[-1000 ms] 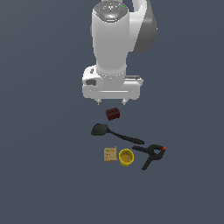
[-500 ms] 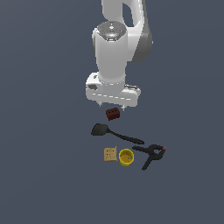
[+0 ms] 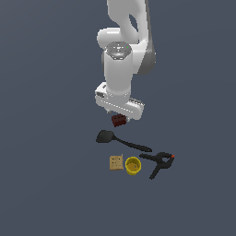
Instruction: Pick up a designated object from a clutter of objects.
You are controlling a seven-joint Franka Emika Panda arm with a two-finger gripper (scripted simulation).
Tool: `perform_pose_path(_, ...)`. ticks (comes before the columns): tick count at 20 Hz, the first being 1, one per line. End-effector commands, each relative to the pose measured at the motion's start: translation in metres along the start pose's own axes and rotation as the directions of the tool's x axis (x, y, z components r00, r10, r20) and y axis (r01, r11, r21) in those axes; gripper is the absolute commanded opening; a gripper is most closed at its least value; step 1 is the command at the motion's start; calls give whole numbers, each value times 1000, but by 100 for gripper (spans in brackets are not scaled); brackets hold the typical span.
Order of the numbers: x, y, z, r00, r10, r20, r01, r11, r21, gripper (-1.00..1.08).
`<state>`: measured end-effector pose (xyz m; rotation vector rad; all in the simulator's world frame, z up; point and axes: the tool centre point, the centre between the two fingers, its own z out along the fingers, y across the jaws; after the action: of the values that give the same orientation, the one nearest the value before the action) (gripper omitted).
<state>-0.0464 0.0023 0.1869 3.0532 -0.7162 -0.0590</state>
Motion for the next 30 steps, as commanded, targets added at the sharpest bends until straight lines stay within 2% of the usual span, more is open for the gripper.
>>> perform_pose_path(1,-6,2,11,998,65,-3,-65,998,2,100)
perform_pose_path(6,-18,7,33,982,190,-8,-190,982,6,100)
perform_pose_path(12,-34,14,58,942,336,-12,-336,942,12,100)
perform_pose_path(22,-63,28,93,832,555,-16,-554,832,25,100)
perform_pose_path(30,-79,36,109,757,653,-17,-652,757,32,100)
